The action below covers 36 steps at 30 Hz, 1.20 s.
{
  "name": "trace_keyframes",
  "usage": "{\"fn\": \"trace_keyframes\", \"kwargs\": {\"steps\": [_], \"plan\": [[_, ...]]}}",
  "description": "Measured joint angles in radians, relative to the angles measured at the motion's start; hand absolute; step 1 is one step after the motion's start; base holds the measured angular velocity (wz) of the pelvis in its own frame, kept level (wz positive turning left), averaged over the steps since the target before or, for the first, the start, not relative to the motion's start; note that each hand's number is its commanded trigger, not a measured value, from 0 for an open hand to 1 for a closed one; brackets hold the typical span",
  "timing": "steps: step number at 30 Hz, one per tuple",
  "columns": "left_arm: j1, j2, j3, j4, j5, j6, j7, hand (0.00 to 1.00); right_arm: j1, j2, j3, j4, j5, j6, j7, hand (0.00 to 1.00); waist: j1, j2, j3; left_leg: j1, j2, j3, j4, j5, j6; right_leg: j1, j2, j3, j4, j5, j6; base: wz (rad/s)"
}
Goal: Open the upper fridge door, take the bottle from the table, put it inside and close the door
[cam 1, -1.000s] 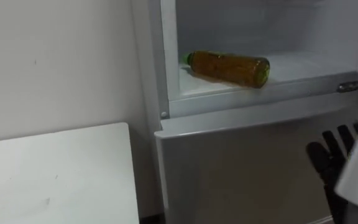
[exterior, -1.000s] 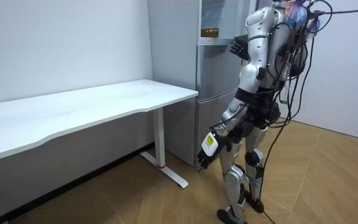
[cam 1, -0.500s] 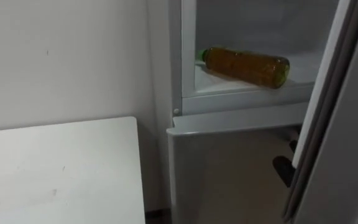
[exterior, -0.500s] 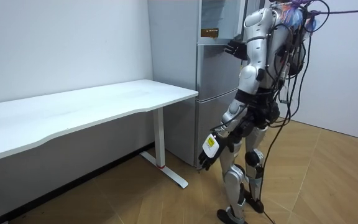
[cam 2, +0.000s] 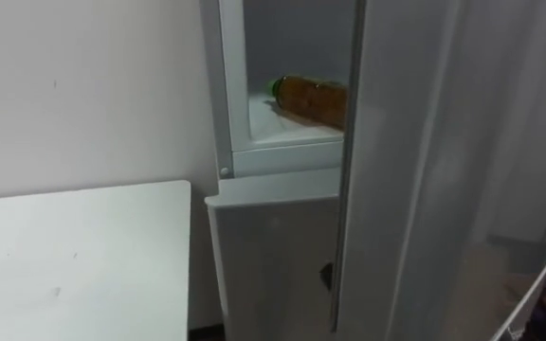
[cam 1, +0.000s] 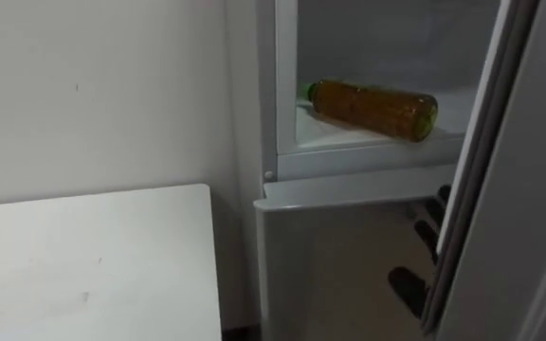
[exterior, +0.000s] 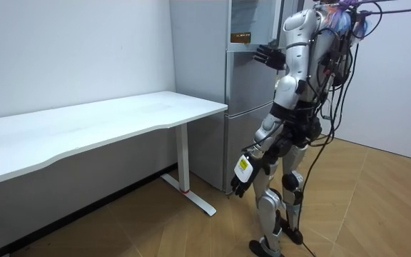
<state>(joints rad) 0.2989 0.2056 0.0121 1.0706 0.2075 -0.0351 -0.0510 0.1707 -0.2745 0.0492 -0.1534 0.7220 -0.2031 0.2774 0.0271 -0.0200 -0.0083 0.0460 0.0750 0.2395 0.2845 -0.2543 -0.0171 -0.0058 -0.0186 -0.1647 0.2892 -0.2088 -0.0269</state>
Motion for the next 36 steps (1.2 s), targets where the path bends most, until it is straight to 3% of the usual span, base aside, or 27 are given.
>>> {"fn": "trace_keyframes", "kwargs": {"steps": [2,5,6,7,9,12,17,19,26,27,29,33,36], "plan": [[-0.002,0.021,0.0,-0.004,0.0,0.016,0.003,0.0,0.006,-0.014,0.03,0.071,-0.032,0.014,0.059,0.0,0.007,-0.012,-0.0089,0.004,0.006,-0.004,0.002,-0.001,-0.004,0.013,0.006,-0.005,-0.015,0.006,-0.004,0.07],[0.002,0.041,-0.007,-0.024,0.001,0.034,0.004,0.0,0.009,-0.039,0.099,0.187,-0.106,0.082,0.14,0.0,0.012,-0.033,-0.0097,0.003,0.011,-0.02,0.008,-0.005,-0.01,0.027,0.006,-0.021,-0.021,0.008,-0.008,0.15],[-0.001,0.042,-0.007,-0.026,0.002,0.037,0.002,0.0,0.01,-0.044,0.125,0.25,-0.172,0.121,0.175,0.0,0.012,-0.04,-0.0087,-0.001,0.009,-0.03,0.009,-0.005,-0.01,0.029,0.007,-0.031,-0.024,0.008,-0.007,0.21],[0.0,0.039,-0.007,-0.03,0.002,0.039,0.001,0.0,0.014,-0.043,0.137,0.306,-0.243,0.159,0.198,0.0,0.024,-0.04,-0.0083,-0.003,0.007,-0.035,0.009,-0.005,-0.01,0.03,0.007,-0.033,-0.029,0.01,-0.005,0.16],[0.003,0.038,-0.007,-0.039,-0.002,0.041,0.0,0.0,0.03,-0.044,0.137,0.351,-0.297,0.198,0.219,0.0,0.038,-0.036,-0.0057,-0.006,0.005,-0.039,0.007,-0.006,-0.009,0.03,0.005,-0.033,-0.033,0.011,-0.003,0.08],[0.012,0.04,0.003,-0.039,-0.002,0.06,-0.001,0.0,0.041,-0.049,0.125,0.361,-0.295,0.209,0.236,0.0,0.032,-0.029,0.0036,-0.013,0.0,-0.051,0.006,-0.006,-0.007,0.033,0.001,-0.045,-0.04,0.009,0.0,0.14],[0.0,0.04,0.024,-0.043,-0.001,0.061,-0.003,0.0,0.049,-0.05,0.058,0.419,-0.296,0.208,0.235,0.0,0.03,-0.029,0.0049,-0.005,-0.002,-0.064,0.007,-0.006,-0.007,0.05,-0.004,-0.058,-0.053,0.01,0.003,0.09],[-0.001,0.04,0.028,-0.044,0.0,0.068,0.001,0.0,0.067,-0.051,0.006,0.423,-0.313,0.22,0.201,0.0,0.018,-0.029,0.0087,0.0,-0.004,-0.06,0.002,-0.006,-0.007,0.06,-0.005,-0.057,-0.054,0.006,0.005,-0.02],[0.012,0.035,0.069,-0.07,0.0,0.079,0.059,0.0,0.091,-0.044,-0.158,0.404,-0.325,0.226,0.011,0.0,-0.034,-0.044,0.0099,0.022,-0.012,-0.046,-0.015,-0.006,-0.006,0.064,-0.009,-0.039,-0.053,-0.005,0.013,-0.04],[0.012,0.034,0.077,-0.073,0.0,0.079,0.068,0.0,0.089,-0.044,-0.203,0.383,-0.326,0.226,-0.041,0.0,-0.048,-0.042,0.007,0.024,-0.016,-0.047,-0.016,-0.006,-0.006,0.058,-0.009,-0.036,-0.048,-0.01,0.016,0.0],[0.036,0.03,0.114,-0.102,0.0,0.079,0.08,0.0,0.084,-0.044,-0.29,0.326,-0.344,0.225,-0.159,0.0,-0.056,-0.047,0.0091,0.031,-0.019,-0.044,-0.02,-0.007,-0.004,0.058,-0.009,-0.026,-0.047,-0.01,0.017,-0.1],[0.076,0.021,0.148,-0.143,0.004,0.08,0.103,0.0,0.085,-0.044,-0.371,0.208,-0.45,0.224,-0.339,0.0,-0.075,-0.048,0.008,0.034,-0.018,-0.038,-0.032,-0.007,-0.003,0.056,-0.008,-0.023,-0.051,-0.011,0.018,-0.05],[0.094,0.008,0.154,-0.146,0.001,0.08,0.121,0.0,0.085,-0.044,-0.408,0.125,-0.475,0.197,-0.468,0.0,-0.081,-0.044,0.0062,0.037,-0.018,-0.037,-0.036,-0.007,-0.004,0.058,-0.005,-0.017,-0.05,-0.011,0.018,0.0]]}}
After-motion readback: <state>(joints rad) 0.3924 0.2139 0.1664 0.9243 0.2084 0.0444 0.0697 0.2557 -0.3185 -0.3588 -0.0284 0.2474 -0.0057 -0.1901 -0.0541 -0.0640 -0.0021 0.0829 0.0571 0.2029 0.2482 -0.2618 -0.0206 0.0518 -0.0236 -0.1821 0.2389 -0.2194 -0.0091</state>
